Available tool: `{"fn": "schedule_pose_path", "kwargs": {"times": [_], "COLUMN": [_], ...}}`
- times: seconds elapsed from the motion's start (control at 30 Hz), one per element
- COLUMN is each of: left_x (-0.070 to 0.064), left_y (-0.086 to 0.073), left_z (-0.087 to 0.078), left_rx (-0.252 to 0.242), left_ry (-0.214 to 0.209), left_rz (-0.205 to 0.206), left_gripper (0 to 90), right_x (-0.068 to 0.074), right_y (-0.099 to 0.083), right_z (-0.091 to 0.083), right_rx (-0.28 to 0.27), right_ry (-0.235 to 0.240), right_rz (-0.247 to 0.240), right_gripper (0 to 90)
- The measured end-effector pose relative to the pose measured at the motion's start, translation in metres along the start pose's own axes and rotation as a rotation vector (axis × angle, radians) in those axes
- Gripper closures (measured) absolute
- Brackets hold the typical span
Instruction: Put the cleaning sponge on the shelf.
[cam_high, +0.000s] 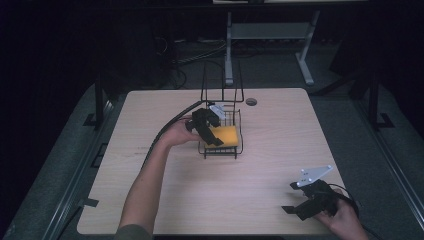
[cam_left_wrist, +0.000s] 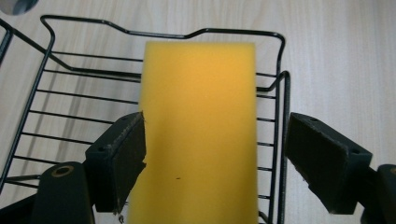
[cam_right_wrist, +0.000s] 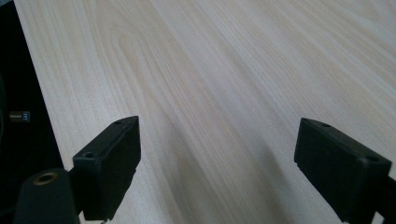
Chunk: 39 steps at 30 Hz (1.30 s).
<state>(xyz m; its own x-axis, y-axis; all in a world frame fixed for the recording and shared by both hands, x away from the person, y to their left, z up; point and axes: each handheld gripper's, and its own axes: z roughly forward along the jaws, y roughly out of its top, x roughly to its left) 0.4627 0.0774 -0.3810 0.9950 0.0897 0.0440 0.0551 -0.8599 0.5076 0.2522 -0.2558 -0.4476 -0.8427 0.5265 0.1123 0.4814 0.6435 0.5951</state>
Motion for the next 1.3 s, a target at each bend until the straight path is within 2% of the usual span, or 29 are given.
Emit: {"fn": "schedule_pose_path", "kwargs": {"times": [0.2,0.3,0.4,0.5,0.6,0.67,0.93,1.23,1.3], "left_x": [-0.009,-0.015,-0.019,-0.024,-0.030,-0.033,-0.044,-0.060,-0.063], "left_y": [-0.001,-0.005,-0.007,-0.008,-0.008,-0.008,-0.012,-0.023,-0.026], "left_z": [-0.005,-0.006,-0.009,-0.010,-0.010,-0.012,-0.019,-0.023,-0.023], "left_rx": [-0.014,-0.025,-0.035,-0.044,-0.031,-0.043,-0.071,-0.075,-0.082], "left_ry": [0.019,0.013,0.019,0.017,0.010,0.015,0.025,0.029,0.023], "left_rz": [0.021,0.005,0.030,0.037,0.045,0.054,0.060,0.066,0.056], "left_gripper": [20.0,20.0,20.1,20.3,20.2,20.1,19.7,19.8,19.8], "right_x": [0.001,0.001,0.001,0.001,0.001,0.001,0.001,0.001,0.001], "right_y": [0.002,0.002,0.002,0.002,0.002,0.002,0.002,0.003,0.003], "right_z": [0.001,0.000,0.001,0.001,0.001,0.001,0.001,0.001,0.002], "right_rx": [0.000,0.001,0.002,0.004,0.003,0.003,0.003,0.009,0.010], "right_ry": [0.000,-0.003,-0.001,-0.001,-0.002,-0.003,-0.007,-0.012,-0.014], "right_rz": [-0.005,-0.007,-0.004,-0.004,-0.003,-0.003,-0.002,-0.010,-0.017], "right_gripper": [14.1,14.1,14.1,14.1,14.1,14.1,14.1,14.1,14.1]}}
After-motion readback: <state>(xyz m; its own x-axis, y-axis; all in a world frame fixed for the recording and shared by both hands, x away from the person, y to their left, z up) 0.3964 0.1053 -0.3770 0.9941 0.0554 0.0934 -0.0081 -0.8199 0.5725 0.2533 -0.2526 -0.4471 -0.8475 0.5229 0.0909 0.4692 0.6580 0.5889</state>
